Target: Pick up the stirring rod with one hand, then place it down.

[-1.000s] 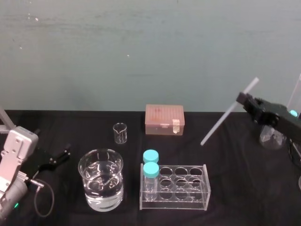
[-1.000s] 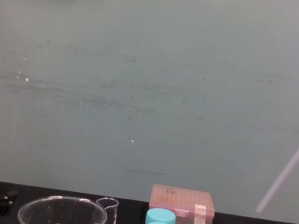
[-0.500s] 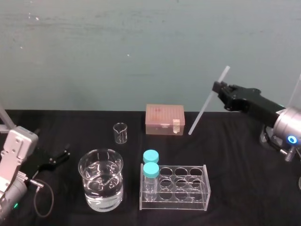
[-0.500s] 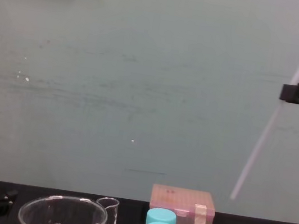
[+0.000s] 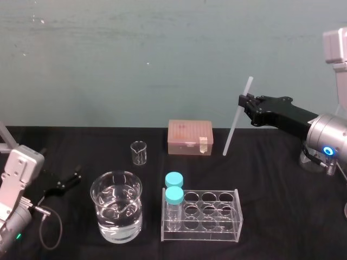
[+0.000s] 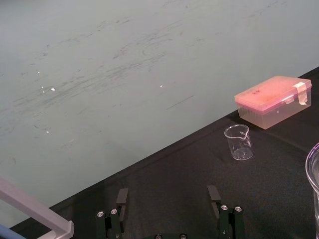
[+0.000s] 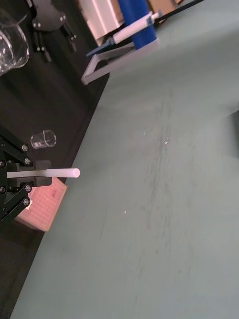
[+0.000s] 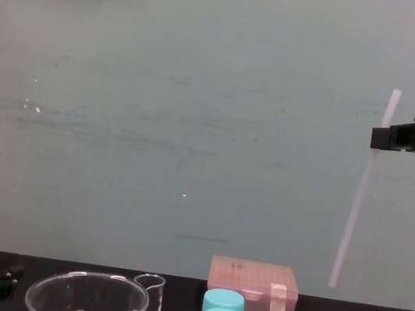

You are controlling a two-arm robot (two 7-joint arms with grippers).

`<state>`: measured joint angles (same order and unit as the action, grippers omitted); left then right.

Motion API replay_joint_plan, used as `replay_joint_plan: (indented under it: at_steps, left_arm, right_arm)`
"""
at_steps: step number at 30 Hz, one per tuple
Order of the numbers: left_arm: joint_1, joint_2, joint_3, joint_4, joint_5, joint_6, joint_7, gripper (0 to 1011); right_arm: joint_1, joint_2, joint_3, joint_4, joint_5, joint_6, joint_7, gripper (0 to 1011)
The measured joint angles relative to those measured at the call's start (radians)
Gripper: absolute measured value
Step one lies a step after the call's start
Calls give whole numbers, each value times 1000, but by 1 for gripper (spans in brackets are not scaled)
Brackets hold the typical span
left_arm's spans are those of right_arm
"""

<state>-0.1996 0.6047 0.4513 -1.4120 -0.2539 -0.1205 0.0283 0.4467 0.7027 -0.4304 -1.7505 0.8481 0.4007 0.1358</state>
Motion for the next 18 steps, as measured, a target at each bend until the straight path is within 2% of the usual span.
replay_joint_plan:
  at_steps: [18]
  left_arm:
    - [0,0,0,0,0,0,0,1005]
  right_arm:
    - [37,-40,-4,37,-62,72,-1,61]
